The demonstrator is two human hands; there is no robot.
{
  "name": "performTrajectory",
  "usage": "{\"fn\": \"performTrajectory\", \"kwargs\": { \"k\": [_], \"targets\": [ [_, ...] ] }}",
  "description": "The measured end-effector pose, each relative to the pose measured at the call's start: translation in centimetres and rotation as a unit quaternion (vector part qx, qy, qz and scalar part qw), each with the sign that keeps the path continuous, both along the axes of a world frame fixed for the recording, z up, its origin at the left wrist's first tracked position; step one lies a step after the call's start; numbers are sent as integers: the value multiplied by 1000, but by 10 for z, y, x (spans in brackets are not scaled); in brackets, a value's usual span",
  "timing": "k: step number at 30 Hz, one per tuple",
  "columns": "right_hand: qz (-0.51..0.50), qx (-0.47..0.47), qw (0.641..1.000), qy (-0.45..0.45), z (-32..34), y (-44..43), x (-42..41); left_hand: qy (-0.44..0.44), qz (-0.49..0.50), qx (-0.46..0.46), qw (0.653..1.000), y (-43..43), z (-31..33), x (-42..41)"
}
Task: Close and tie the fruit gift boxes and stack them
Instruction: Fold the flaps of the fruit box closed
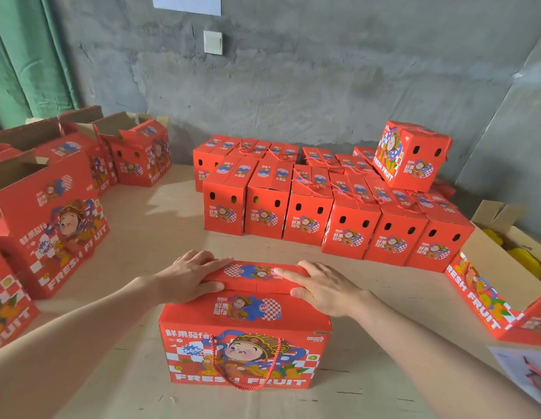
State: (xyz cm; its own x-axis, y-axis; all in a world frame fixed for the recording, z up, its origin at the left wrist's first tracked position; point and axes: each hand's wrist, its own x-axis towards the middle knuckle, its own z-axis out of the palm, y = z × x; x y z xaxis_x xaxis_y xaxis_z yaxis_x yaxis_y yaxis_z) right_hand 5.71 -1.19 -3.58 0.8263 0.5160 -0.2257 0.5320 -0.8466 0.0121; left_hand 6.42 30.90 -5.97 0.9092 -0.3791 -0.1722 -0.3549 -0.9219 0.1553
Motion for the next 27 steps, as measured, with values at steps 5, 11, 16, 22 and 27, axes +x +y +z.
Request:
{"fn": "performTrajectory", "kwargs": {
  "k": [5,11,16,22,27],
  "targets": [
    [12,-32,999,0,1,3,-1,-4,-7,-3,1000,2,-1,0],
    [-7,-12,1000,16,1,13,4,-31,33,-16,999,0,-14,3],
    [8,48,998,28,-21,39,-8,-33,20,54,998,-2,-13,3],
    [-8,66,998,18,-25,36,-9,-14,58,126,990,-29,1,-11],
    [-17,129,991,-40,-27,32,-6,-64,78,-9,995,-108,-15,-68]
  ]
}}
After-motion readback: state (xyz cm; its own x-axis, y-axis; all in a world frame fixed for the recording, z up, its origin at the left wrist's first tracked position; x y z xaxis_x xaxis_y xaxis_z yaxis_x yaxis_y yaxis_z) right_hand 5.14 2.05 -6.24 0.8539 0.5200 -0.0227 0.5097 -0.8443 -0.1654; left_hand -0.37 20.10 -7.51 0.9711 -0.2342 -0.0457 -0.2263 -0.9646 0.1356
